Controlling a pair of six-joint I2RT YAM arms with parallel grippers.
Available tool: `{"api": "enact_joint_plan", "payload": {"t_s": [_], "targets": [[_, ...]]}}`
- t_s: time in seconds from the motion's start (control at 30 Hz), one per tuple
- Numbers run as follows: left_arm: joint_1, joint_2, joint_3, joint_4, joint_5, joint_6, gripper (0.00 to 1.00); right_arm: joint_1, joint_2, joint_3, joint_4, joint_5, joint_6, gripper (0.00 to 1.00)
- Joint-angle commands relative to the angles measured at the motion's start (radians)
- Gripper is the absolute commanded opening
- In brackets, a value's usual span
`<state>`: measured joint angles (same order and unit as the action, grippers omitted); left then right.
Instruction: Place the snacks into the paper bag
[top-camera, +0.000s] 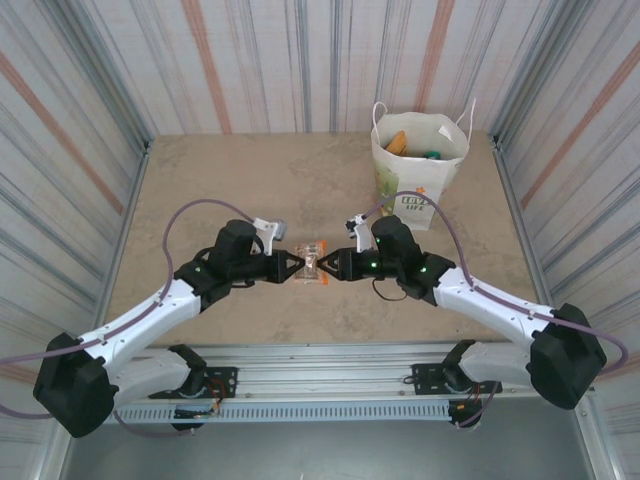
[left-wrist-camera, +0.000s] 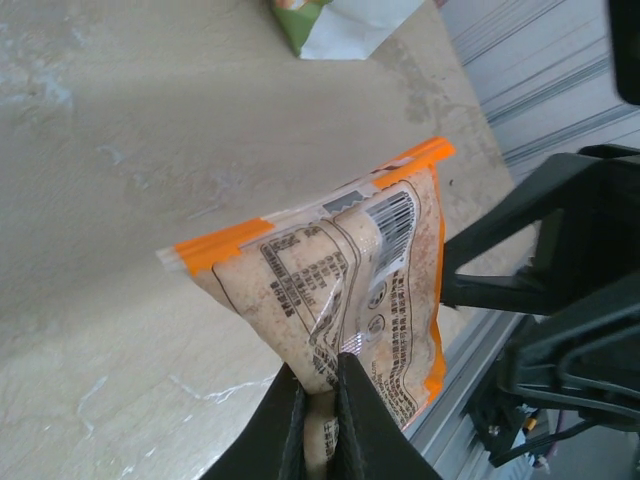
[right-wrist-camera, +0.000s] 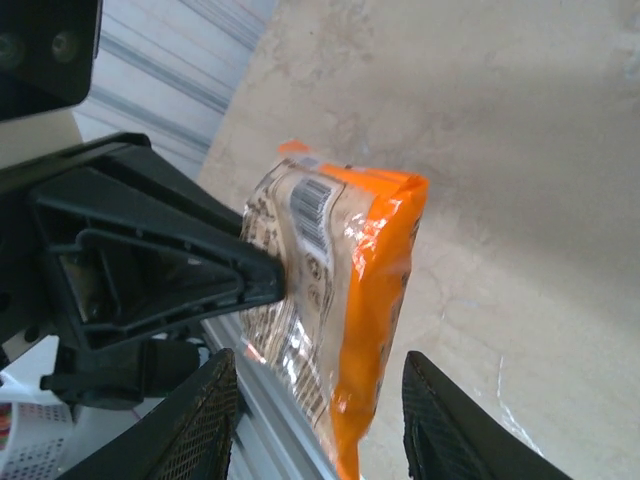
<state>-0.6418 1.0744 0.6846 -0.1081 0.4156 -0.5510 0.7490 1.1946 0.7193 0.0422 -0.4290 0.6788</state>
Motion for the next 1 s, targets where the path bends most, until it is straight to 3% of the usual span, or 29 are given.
{"api": "enact_joint_plan", "payload": {"t_s": [0.0,0.2,0.3,0.4,0.47,0.63,0.7,0.8,0.97], "targets": [[-0.006,-0.016,-0.001,0.093,0.056,-0.019,0.10,-0.010,0.028,-0.014,0.068,-0.040,0.025,0.46],[-0.007,-0.017,-0.020,0.150,0.082,-0.036,0.11,-0.009,0.060,-0.005,0.132,-0.074,0.042,0.42],[-0.007,-0.015,-0.019,0.151,0.089,-0.030,0.12,-0.011,0.056,-0.007,0.142,-0.076,0.043,0.32],[-0.007,-0.017,-0.022,0.153,0.093,-0.025,0.15,-0.013,0.046,-0.012,0.143,-0.071,0.038,0.13],[-0.007,-0.018,-0.027,0.156,0.092,-0.017,0.20,-0.014,0.032,-0.022,0.156,-0.070,0.036,0.06],[-0.006,-0.025,-0.031,0.156,0.084,0.024,0.47,-0.027,-0.028,-0.042,0.159,-0.070,-0.013,0.03],[-0.006,-0.030,-0.029,0.157,0.086,0.037,0.54,-0.048,-0.056,-0.047,0.132,-0.071,-0.038,0.02],[-0.006,-0.033,-0.018,0.142,0.081,0.062,0.61,-0.106,-0.106,-0.042,0.076,-0.071,-0.060,0.02],[-0.006,-0.034,0.019,0.094,0.013,0.112,0.65,-0.232,-0.189,0.028,-0.084,-0.080,-0.119,0.04]]}}
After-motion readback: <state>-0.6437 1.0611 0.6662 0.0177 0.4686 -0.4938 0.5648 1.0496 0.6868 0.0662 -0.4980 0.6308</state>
